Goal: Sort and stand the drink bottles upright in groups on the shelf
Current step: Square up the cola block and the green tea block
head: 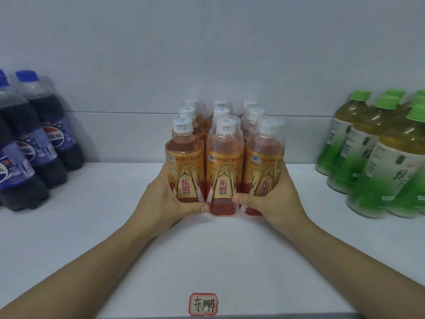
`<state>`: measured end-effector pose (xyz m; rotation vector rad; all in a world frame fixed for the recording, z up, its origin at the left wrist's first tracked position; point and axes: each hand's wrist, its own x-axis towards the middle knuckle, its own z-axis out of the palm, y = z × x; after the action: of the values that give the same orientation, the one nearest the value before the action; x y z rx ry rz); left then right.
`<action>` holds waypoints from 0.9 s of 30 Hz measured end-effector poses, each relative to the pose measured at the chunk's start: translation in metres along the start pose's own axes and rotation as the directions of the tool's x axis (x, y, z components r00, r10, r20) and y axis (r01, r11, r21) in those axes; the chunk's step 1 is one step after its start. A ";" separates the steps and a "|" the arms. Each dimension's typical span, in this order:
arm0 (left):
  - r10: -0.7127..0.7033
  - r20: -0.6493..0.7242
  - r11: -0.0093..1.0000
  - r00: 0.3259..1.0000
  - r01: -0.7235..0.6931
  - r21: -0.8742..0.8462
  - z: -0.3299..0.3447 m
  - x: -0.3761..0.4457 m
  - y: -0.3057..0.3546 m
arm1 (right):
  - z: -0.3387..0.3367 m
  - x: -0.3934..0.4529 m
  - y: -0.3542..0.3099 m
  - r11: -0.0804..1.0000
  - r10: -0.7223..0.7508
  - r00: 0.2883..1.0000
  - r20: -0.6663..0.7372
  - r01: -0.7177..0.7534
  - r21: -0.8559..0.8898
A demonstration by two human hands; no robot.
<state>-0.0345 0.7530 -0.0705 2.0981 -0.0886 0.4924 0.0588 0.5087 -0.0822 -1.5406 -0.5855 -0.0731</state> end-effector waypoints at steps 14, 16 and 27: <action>-0.043 0.024 0.991 0.999 0.040 0.126 -0.002 -0.008 0.002 | -0.001 -0.003 -0.002 0.999 0.049 0.999 0.023 -0.049 0.010; -0.032 0.044 0.995 0.999 0.027 0.098 -0.003 -0.007 0.002 | 0.000 -0.003 -0.002 0.998 0.053 0.998 0.028 -0.053 0.016; -0.061 0.068 0.995 0.996 0.056 0.079 -0.005 -0.005 -0.009 | 0.000 -0.005 -0.005 0.994 0.034 0.999 -0.035 -0.038 -0.098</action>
<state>-0.0381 0.7615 -0.0775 2.1873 -0.0493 0.3926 0.0527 0.5070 -0.0795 -1.6426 -0.5343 -0.1012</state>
